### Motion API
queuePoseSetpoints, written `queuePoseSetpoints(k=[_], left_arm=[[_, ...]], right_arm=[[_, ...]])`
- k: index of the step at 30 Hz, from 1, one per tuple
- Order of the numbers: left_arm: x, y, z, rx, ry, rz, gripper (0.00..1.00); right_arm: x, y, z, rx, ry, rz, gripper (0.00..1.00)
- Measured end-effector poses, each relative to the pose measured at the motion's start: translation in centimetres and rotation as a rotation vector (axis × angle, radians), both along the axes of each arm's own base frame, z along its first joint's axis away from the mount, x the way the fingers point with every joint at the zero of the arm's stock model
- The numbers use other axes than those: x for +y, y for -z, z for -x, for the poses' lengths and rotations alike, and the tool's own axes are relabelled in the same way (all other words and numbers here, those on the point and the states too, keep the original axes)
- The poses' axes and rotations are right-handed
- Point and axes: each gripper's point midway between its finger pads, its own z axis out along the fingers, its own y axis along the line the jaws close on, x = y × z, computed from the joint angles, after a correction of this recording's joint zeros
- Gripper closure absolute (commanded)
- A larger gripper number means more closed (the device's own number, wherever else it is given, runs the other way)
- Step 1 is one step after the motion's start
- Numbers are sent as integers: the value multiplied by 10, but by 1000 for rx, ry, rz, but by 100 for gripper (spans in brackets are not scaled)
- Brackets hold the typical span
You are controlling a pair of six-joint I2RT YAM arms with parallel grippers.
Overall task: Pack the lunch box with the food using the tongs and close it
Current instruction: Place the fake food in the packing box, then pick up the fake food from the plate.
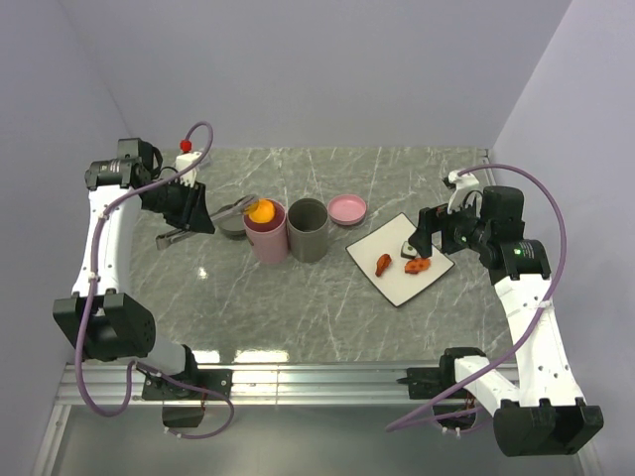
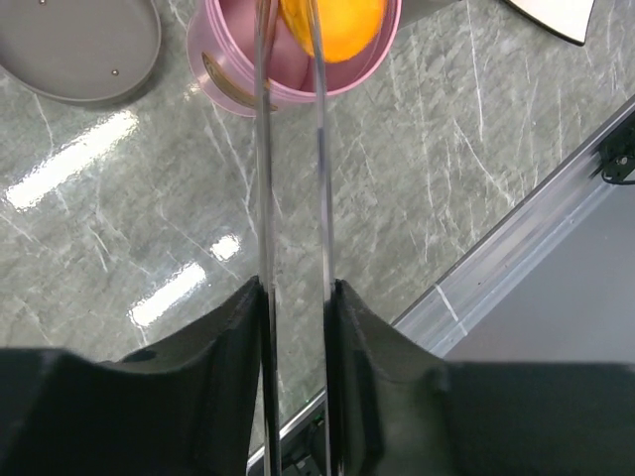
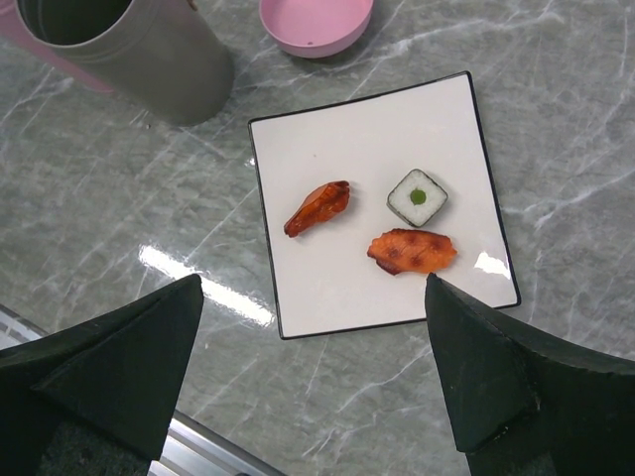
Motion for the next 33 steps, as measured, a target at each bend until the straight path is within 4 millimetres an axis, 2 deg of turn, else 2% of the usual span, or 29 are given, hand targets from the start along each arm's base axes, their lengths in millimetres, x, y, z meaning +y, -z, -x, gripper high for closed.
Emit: queuePoseSetpoints(k=[6,10,13,15,18,21,26,30,33], left_arm=[[0,-3,1,-15,0,-2,54],[0,-9,-1,-29,1,-3,53],[-1,-26,-7,-78,6,-4,53],[-5,-44,-15,-135,23,-5,53],[-21,-59,-20,-185,72,-2,53],[-52,-66,-19,-218,157,-1,52],[-123,-67,-9,-255,335,-5,47],[-174,-61,-8,-274,440,-6,47],[-203,-51,-12,-286,477,-17,47]], right_arm=[[1,1,0,9,-7,-4,0],[2,-2,-1,7,-13,-8,0],[3,-3,-1,5,-16,-10,0],[3,-3,-1,9,-16,-10,0],[0,-4,-4,11,-5,-10,0],[-8,-8,-8,10,30,-5,0],[-23,-16,-17,2,92,-5,0],[-43,-19,-21,1,172,-13,0],[-61,-19,-22,2,244,-20,0]])
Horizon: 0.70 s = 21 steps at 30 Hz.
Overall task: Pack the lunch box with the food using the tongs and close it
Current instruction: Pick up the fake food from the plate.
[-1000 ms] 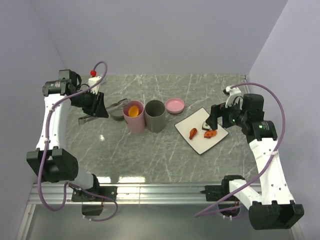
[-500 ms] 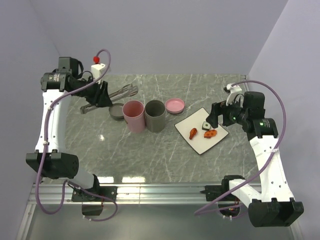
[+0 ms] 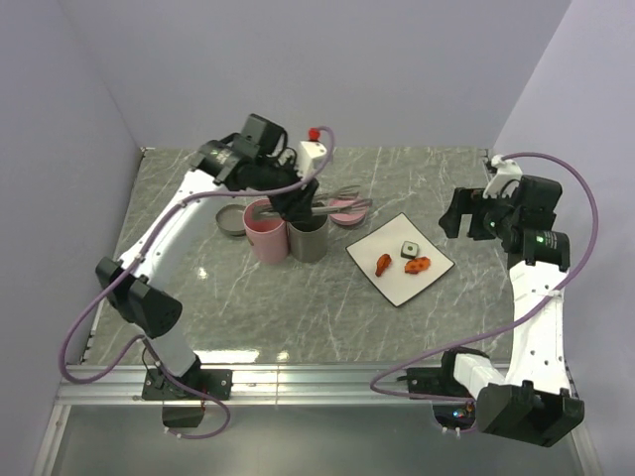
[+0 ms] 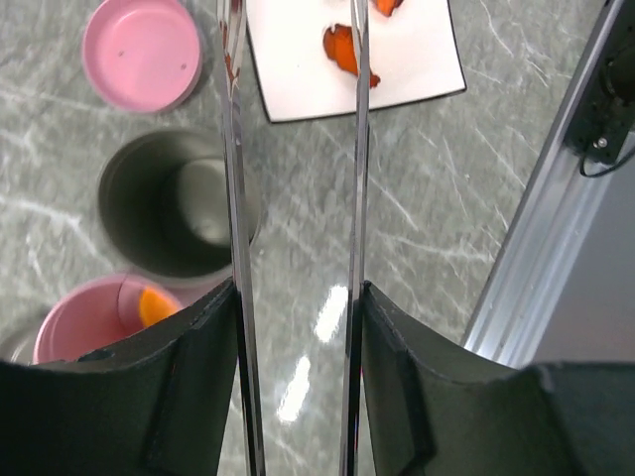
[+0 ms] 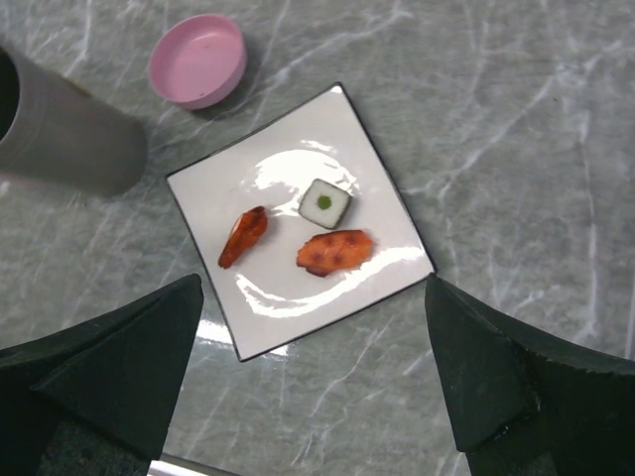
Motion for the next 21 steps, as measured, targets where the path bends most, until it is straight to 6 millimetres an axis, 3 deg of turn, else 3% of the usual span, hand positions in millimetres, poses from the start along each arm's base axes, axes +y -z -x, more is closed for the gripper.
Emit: queuePoseSetpoints(k=[7,13,17,21], left_arm=[[-67,34,7,2,85,-29,46],[-115,71,15,16,134,-66,44],[-135,97,11,18,147,-104,43],[-142,121,1,26,130,-139,43]], right_arm=[[-25,-6,-2,-11,100,-24,0],[-30,-7,-1,-12,122,-50,0],[-29,-8,-1,-13,119,-61,0],[-30,-9,-1,-14,121,-68,0]])
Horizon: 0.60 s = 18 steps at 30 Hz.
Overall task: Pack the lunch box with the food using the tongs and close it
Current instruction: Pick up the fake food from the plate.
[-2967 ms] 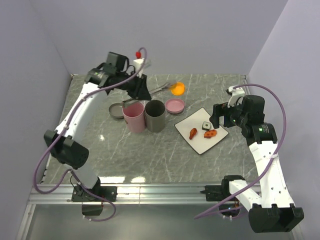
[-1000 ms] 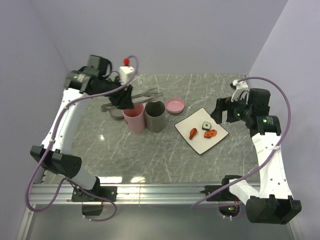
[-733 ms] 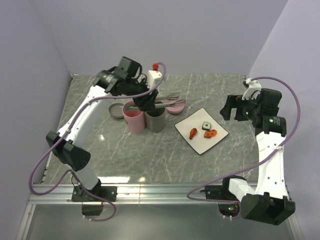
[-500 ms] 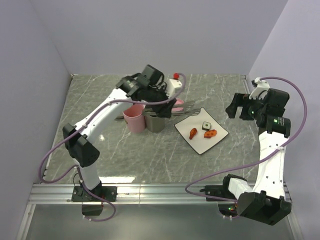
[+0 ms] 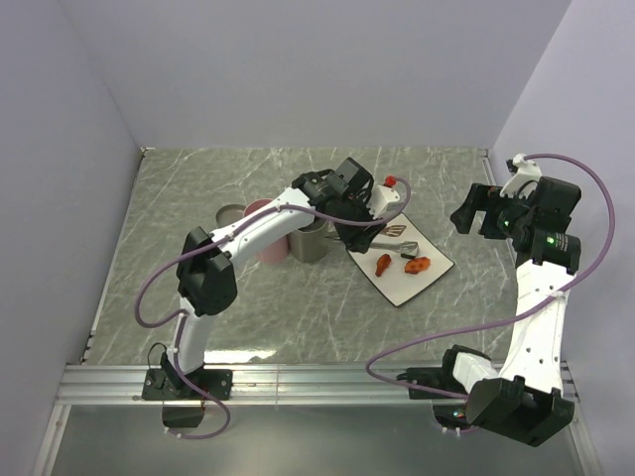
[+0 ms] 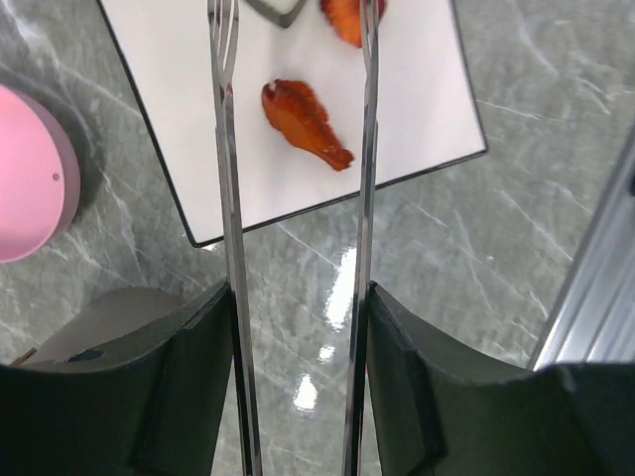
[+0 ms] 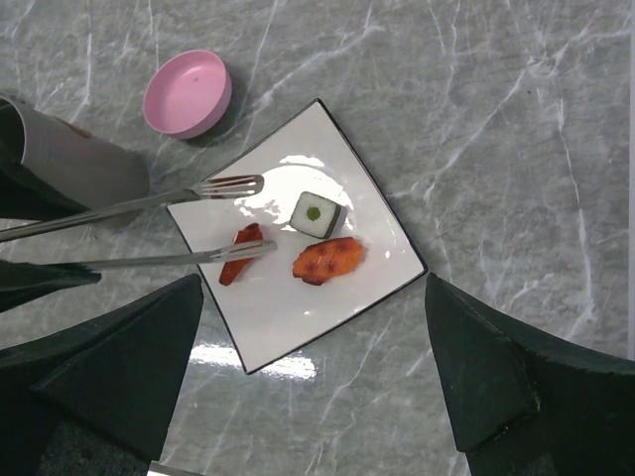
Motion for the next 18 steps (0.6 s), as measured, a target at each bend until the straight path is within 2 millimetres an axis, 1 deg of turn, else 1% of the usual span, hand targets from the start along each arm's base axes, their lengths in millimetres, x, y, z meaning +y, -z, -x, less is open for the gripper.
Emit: queuePoseSetpoints(k=[2,5,11,18], left_arm=[[-1,8,-4,4,-22,-12,43],[-3,12,-8,-15,-48,-15,42],[-14,15,-6,-25,-68,-5,42],[-21,30,-2,-4,-67,-21,42]], right_arm=[[0,0,0,0,2,-2,0],[0,0,0,-1,0,-4,0],[0,-1,0,-4,-4,-14,0],[1,-1,1,-5,-5,-21,0]])
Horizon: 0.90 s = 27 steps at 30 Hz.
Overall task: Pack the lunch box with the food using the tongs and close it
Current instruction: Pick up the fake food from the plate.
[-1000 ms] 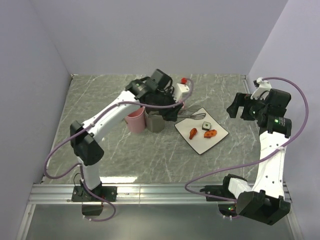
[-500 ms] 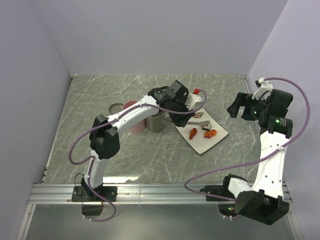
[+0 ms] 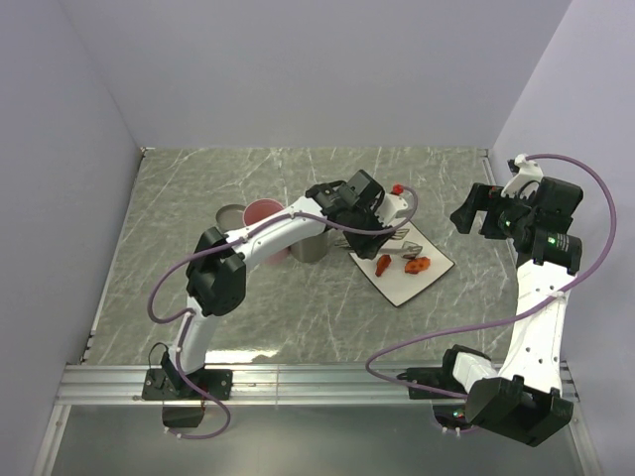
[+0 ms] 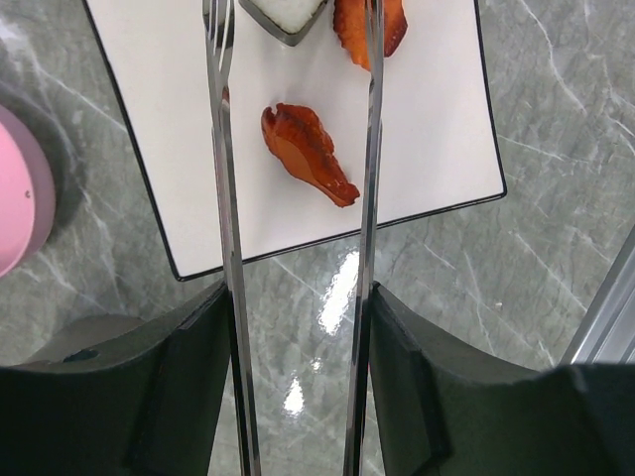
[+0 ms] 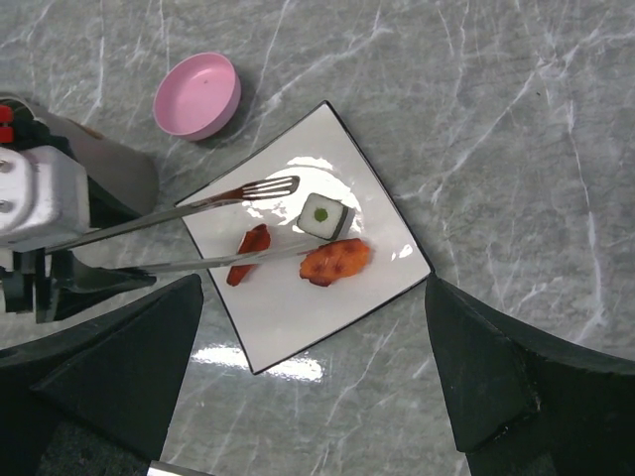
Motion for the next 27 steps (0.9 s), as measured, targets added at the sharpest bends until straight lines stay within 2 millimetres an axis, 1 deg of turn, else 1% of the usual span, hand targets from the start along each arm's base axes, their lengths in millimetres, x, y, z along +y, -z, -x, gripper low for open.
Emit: queuePoseSetpoints(k=[7,12,15,21,27], left_arm=[[-7,13,4,23,-4,-12,41],[-13,25,1,39,-15,-21,41],[-15,26,-1,38,-20,-22,41],[-18,23,-5,26,-26,-13,41],[-16,25,-7,16,-38,-26,41]], right_arm=[[3,-1,0,-5,-15,-12,0],[4,-1,0,-6,-19,-14,0],[4,-2,0,-6,-21,-16,0],[5,-2,0,-7,-25,-19,0],[6,-2,1,-9,-31,-24,0]])
